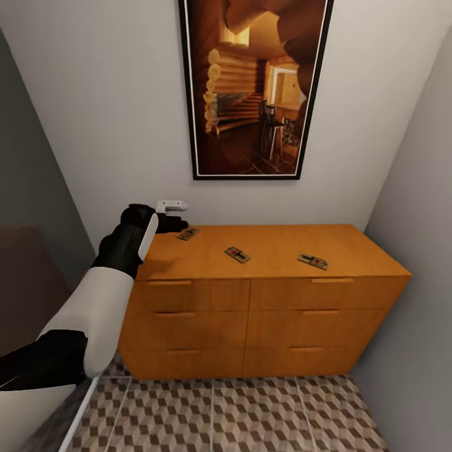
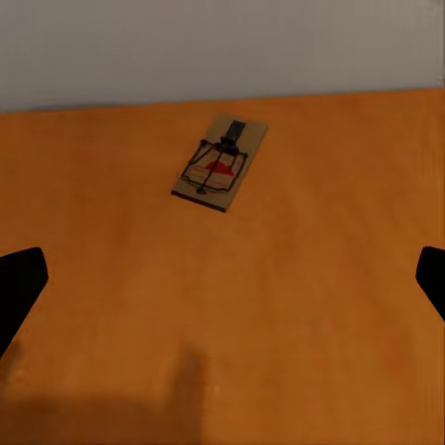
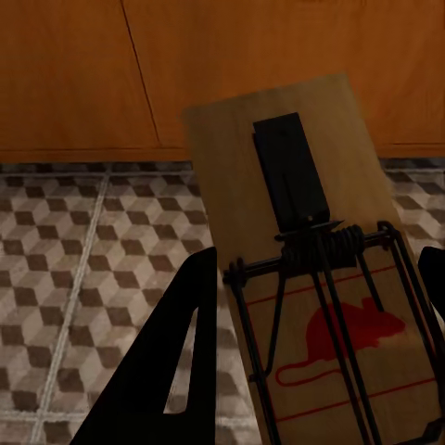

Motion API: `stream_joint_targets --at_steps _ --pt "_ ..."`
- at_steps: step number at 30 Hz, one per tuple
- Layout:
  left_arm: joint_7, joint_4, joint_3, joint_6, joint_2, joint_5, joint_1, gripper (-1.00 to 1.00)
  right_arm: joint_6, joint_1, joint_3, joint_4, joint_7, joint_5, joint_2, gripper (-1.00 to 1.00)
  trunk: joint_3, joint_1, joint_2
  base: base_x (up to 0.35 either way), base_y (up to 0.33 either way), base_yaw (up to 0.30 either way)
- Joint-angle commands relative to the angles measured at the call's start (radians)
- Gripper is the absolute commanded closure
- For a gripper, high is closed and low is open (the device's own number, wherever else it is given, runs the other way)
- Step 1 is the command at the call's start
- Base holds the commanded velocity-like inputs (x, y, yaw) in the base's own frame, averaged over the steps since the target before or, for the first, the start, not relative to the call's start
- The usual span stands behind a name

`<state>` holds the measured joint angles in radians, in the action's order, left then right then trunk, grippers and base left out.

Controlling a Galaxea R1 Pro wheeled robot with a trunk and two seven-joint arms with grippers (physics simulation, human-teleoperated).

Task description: Take the four mousetraps from the cabinet in the bathroom and place them on the bathroom floor. Make sure all four end up on the same floor surface, and ensure that at least two of them are either under or directly next to the same bathroom sink.

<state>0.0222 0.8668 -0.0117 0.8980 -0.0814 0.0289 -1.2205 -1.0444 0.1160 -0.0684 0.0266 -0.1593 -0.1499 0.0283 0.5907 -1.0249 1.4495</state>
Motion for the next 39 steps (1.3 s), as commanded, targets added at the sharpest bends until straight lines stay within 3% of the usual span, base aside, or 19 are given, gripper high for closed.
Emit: stream_joint_targets --at_steps 1,13,25,39 --pt "0.002 0.001 -0.001 0.004 0.000 0.003 -0.001 -1.00 -0.003 0.001 -0.007 -0.001 -0.009 -0.013 0.000 1.00 0.001 0.000 0.000 0.044 0.105 0.000" --pt "0.002 -0.001 -0.001 0.004 -0.001 0.003 -0.001 -1.00 -0.003 0.001 -0.007 -0.001 -0.009 -0.013 0.000 1.00 0.001 0.000 0.000 0.029 0.025 0.000" --pt "0.003 0.001 -0.001 0.004 -0.001 0.003 -0.001 -1.00 -0.003 0.001 -0.007 -0.001 -0.009 -0.013 -0.001 1.00 0.001 0.000 0.000 0.218 -0.045 0.000" --pt "0.003 0.001 -0.001 0.004 -0.001 0.003 -0.001 -1.00 -0.003 0.001 -0.007 -0.001 -0.009 -0.013 -0.001 1.00 0.001 0.000 0.000 0.017 -0.004 0.000"
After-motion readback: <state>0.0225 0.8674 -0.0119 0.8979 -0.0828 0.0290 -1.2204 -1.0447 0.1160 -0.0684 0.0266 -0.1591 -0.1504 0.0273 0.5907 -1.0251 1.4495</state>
